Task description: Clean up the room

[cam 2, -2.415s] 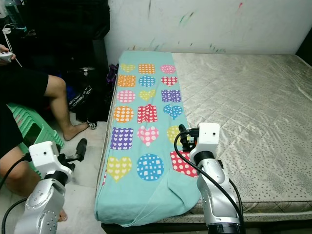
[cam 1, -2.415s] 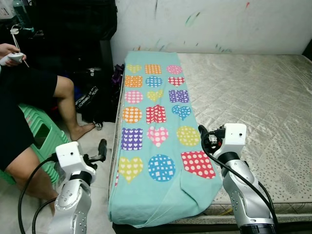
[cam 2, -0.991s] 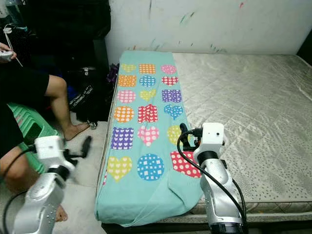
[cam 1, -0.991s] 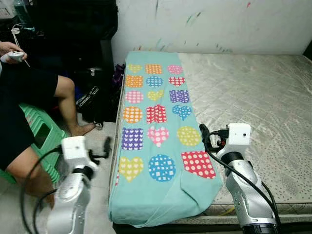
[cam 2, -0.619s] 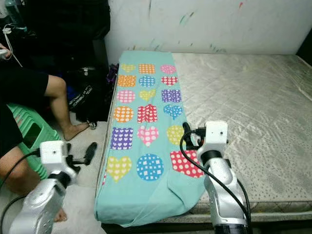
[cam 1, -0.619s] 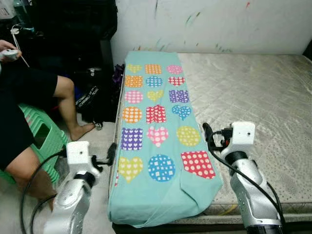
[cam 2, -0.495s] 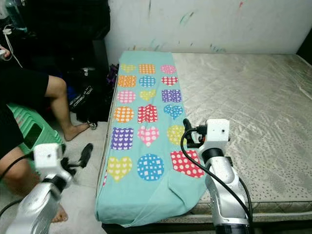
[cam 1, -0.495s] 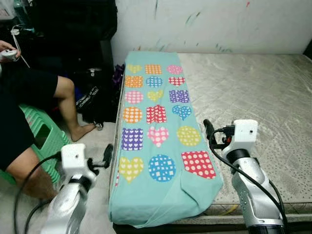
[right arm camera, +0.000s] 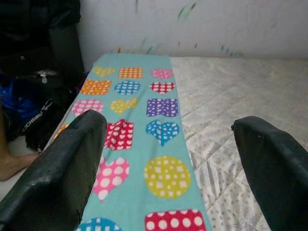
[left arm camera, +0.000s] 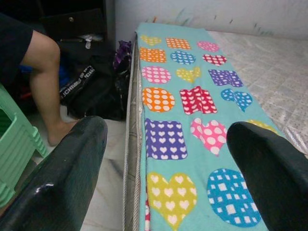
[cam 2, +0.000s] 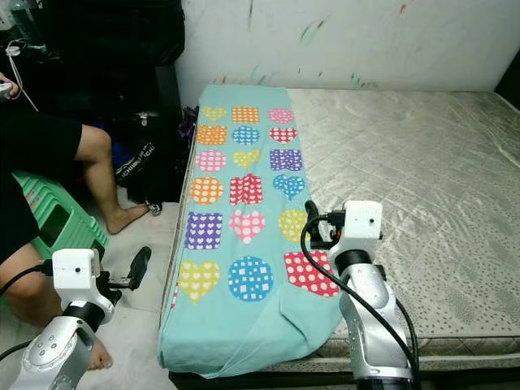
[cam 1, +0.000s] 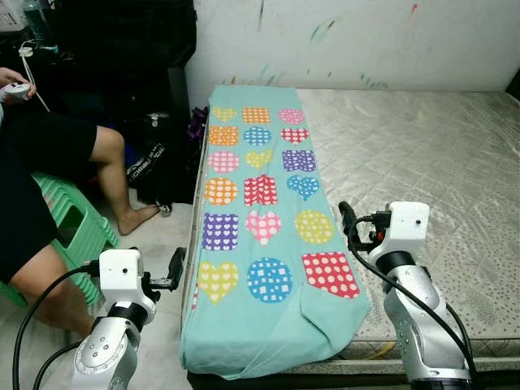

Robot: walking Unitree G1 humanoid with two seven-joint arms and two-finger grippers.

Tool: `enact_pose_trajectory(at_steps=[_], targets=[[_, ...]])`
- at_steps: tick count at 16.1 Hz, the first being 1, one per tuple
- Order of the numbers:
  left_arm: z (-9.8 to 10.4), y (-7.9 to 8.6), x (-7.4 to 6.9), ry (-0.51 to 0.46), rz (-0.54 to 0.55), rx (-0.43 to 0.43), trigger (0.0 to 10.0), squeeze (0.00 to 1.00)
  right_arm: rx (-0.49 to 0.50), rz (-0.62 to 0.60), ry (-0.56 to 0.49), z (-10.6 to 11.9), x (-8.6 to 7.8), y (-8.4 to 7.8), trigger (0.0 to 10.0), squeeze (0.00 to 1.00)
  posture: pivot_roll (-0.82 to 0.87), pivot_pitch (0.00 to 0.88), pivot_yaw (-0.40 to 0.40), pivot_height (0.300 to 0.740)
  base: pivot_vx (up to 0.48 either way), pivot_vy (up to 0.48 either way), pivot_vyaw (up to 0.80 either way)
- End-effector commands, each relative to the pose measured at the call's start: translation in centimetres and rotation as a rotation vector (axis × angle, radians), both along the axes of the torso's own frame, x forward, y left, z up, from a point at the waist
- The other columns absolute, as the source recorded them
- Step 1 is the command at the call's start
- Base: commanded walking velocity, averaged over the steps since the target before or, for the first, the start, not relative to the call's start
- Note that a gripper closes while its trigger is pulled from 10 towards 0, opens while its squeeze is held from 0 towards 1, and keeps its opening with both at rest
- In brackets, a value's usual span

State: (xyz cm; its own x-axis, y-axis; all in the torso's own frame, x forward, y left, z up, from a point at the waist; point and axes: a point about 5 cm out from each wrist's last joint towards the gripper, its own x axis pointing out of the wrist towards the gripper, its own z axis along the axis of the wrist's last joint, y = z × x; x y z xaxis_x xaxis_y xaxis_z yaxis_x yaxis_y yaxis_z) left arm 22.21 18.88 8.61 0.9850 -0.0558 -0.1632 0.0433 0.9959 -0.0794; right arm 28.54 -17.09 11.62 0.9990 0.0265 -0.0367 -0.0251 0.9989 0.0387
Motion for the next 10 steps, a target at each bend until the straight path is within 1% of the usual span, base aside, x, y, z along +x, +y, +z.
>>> enact_pose_trajectory(at_steps=[1,5,10], targets=[[0.52,-0.05,-0.01,-0.020,-0.003,-0.001,10.0,0.00,0.003,0.009,-0.020,0.61,-0.10,0.22,10.0,0.00,-0.12,0.000,-0.030,0.740,0.000,0.000,0.00],[0.48,0.14,-0.15,-0.015,0.005,-0.003,10.0,0.00,0.006,0.014,-0.006,0.36,-0.50,0.27,10.0,0.00,-0.12,0.000,-0.027,0.740,0.000,0.000,0.00],[0.52,0.13,0.00,-0.015,0.009,-0.002,10.0,0.00,0.002,0.027,-0.007,0.44,-0.42,0.51,10.0,0.00,-0.12,0.000,-0.028,0.740,0.000,0.000,0.00]])
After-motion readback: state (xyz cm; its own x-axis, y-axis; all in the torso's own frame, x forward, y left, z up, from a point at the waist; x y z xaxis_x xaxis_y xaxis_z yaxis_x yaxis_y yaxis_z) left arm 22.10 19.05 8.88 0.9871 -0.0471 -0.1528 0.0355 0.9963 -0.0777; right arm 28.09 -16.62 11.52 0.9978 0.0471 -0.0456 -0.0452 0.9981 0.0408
